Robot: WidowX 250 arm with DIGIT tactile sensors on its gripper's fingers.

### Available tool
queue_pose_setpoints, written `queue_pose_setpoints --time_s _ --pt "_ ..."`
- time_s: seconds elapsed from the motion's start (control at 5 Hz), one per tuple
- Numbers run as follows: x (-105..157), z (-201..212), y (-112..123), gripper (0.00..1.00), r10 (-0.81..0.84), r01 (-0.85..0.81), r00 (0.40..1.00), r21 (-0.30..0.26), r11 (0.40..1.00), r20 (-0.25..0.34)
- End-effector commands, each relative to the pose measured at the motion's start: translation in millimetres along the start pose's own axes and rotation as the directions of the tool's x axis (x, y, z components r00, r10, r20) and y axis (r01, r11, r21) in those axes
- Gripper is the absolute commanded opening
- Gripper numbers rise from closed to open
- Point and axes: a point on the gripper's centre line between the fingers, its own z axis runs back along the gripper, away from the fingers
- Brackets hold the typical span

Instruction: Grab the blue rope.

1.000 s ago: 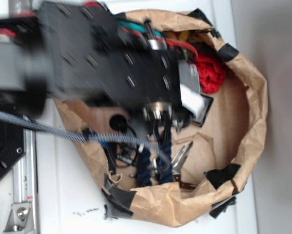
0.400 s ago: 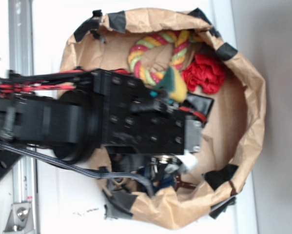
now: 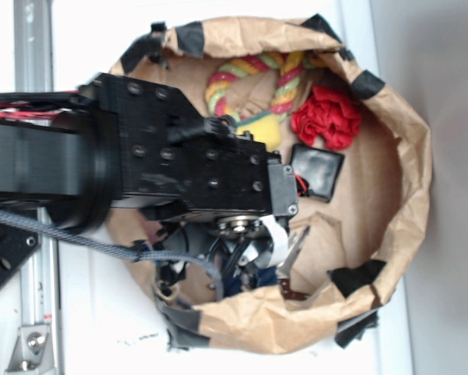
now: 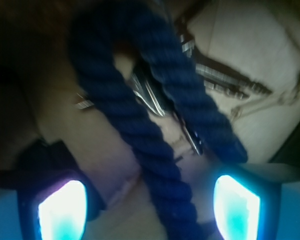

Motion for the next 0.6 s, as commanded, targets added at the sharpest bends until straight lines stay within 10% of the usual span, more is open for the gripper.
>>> queue_pose_setpoints --time_s 0.0,0.2,0.4 --pt "18 -39 0 1.00 -0.113 0.113 0.993 0.005 0.994 -0.035" --pt "21 -39 4 0.00 -0.079 0.081 0.995 0.037 0.996 -0.055" --pt "19 -18 14 0.00 -0.018 0.022 0.999 0.095 0.995 -0.033"
